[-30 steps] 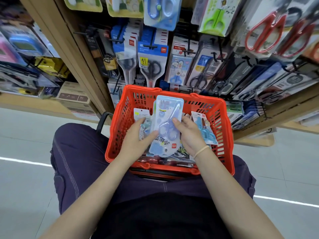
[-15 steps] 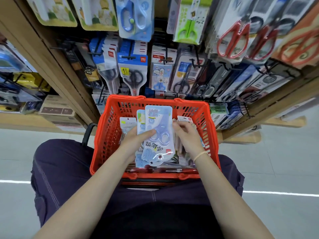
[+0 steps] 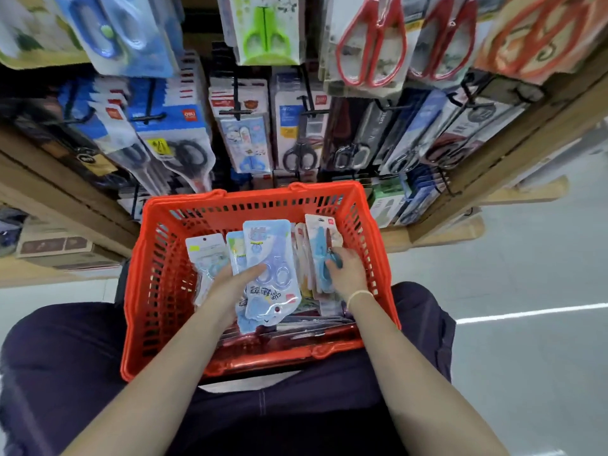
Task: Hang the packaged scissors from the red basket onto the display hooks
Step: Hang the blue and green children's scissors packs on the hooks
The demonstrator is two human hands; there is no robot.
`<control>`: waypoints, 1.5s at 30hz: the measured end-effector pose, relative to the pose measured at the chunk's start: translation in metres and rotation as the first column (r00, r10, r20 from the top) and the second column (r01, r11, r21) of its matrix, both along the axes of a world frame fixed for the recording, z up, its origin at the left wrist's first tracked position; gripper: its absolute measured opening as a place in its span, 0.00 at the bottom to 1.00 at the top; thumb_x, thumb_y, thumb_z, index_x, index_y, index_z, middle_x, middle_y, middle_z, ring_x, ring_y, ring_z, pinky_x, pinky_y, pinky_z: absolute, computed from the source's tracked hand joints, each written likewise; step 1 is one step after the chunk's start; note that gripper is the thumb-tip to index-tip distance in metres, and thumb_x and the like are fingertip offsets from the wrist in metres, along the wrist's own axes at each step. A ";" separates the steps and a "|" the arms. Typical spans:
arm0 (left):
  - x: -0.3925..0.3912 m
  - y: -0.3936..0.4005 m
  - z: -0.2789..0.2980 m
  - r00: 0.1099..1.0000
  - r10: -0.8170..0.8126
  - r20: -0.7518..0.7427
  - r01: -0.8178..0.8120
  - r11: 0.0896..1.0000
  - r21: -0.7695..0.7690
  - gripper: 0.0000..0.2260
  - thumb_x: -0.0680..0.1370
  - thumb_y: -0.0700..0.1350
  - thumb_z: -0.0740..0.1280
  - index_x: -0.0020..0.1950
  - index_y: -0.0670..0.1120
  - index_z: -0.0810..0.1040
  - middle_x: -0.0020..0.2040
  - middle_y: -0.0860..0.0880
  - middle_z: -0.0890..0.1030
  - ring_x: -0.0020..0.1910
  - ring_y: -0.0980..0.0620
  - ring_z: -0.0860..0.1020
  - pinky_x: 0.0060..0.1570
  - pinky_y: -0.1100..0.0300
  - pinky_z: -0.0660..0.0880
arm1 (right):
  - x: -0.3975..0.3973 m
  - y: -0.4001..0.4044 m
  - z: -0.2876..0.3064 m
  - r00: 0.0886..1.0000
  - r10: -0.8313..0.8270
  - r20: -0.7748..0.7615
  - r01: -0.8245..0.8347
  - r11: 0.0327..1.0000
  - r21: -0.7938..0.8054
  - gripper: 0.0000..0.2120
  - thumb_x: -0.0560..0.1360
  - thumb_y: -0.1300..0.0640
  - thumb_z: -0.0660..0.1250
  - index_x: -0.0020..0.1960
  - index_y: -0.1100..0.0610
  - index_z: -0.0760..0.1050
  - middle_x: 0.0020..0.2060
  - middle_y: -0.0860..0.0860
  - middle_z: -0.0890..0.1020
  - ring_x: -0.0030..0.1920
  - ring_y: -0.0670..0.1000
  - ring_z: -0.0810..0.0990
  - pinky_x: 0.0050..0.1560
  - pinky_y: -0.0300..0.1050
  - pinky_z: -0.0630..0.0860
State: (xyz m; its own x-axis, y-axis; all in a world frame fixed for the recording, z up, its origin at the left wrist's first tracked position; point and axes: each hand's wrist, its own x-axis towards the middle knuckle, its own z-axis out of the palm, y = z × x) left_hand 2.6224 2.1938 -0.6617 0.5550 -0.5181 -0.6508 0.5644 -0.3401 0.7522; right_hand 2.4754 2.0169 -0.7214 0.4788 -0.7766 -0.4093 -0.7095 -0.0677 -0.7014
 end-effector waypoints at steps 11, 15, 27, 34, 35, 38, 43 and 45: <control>0.012 0.010 -0.019 0.995 0.037 -0.089 -0.039 0.999 -0.020 0.14 0.80 0.38 0.70 0.65 0.47 0.80 0.56 0.44 0.87 0.54 0.43 0.86 0.49 0.49 0.82 | 0.015 0.005 0.000 0.991 -0.001 -0.136 0.010 0.998 0.063 0.59 0.64 0.43 0.82 0.81 0.54 0.49 0.73 0.60 0.67 0.74 0.62 0.63 0.74 0.58 0.64; 0.013 0.014 -0.023 0.992 0.044 -0.118 -0.049 0.998 -0.032 0.15 0.80 0.37 0.69 0.67 0.46 0.79 0.58 0.42 0.86 0.56 0.41 0.85 0.53 0.45 0.81 | 0.020 0.007 -0.005 0.989 -0.021 -0.150 0.032 0.997 0.075 0.57 0.63 0.44 0.83 0.79 0.60 0.55 0.73 0.59 0.68 0.75 0.60 0.65 0.74 0.55 0.64; 0.013 0.027 -0.021 0.986 0.117 -0.122 -0.118 0.993 0.001 0.11 0.80 0.38 0.70 0.59 0.51 0.82 0.55 0.44 0.87 0.58 0.39 0.84 0.61 0.36 0.77 | 0.019 0.015 -0.004 0.993 -0.110 -0.051 0.116 0.985 0.127 0.55 0.62 0.49 0.84 0.78 0.53 0.54 0.69 0.61 0.68 0.70 0.61 0.68 0.68 0.54 0.70; 0.017 0.031 -0.021 0.982 0.125 -0.143 -0.127 0.992 -0.007 0.14 0.80 0.39 0.71 0.64 0.51 0.81 0.58 0.45 0.86 0.59 0.40 0.84 0.61 0.36 0.78 | 0.016 0.006 0.006 0.969 -0.245 -0.020 0.242 0.937 0.251 0.37 0.65 0.56 0.84 0.63 0.63 0.65 0.55 0.55 0.78 0.54 0.55 0.78 0.52 0.45 0.73; 0.018 0.032 -0.020 0.981 0.129 -0.147 -0.131 0.991 -0.010 0.15 0.80 0.39 0.71 0.65 0.50 0.80 0.58 0.45 0.86 0.59 0.40 0.83 0.61 0.37 0.78 | 0.015 0.005 0.007 0.968 -0.250 -0.008 0.244 0.935 0.256 0.36 0.65 0.56 0.83 0.62 0.62 0.65 0.55 0.55 0.78 0.54 0.56 0.79 0.52 0.46 0.74; 0.019 0.034 -0.017 0.979 0.133 -0.155 -0.139 0.990 -0.023 0.16 0.79 0.40 0.71 0.67 0.49 0.80 0.59 0.44 0.85 0.60 0.39 0.83 0.61 0.35 0.77 | 0.013 0.005 0.013 0.957 -0.282 0.063 0.252 0.922 0.294 0.31 0.65 0.59 0.83 0.59 0.59 0.67 0.54 0.55 0.80 0.53 0.55 0.81 0.49 0.46 0.75; 0.023 0.032 0.004 0.984 0.137 -0.114 -0.144 0.988 -0.057 0.15 0.79 0.42 0.72 0.66 0.50 0.81 0.59 0.44 0.86 0.58 0.40 0.84 0.60 0.35 0.78 | 0.009 0.009 0.057 0.891 -0.357 0.280 0.200 0.863 0.465 0.27 0.68 0.59 0.81 0.63 0.55 0.73 0.55 0.52 0.84 0.50 0.50 0.85 0.43 0.42 0.80; 0.025 0.030 0.018 0.991 0.121 -0.055 -0.126 0.987 -0.098 0.15 0.80 0.41 0.71 0.66 0.50 0.80 0.58 0.44 0.86 0.58 0.41 0.84 0.59 0.38 0.80 | 0.011 0.012 0.080 0.854 -0.374 0.363 0.135 0.832 0.538 0.25 0.70 0.59 0.79 0.63 0.55 0.74 0.55 0.53 0.85 0.52 0.52 0.86 0.46 0.46 0.82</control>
State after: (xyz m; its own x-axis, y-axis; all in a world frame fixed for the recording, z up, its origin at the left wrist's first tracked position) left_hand 2.6476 2.2236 -0.6441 0.5877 -0.5120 -0.6265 0.6346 -0.1888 0.7495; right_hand 2.4864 2.0292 -0.6409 0.5096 -0.6571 -0.5554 -0.2618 0.4964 -0.8276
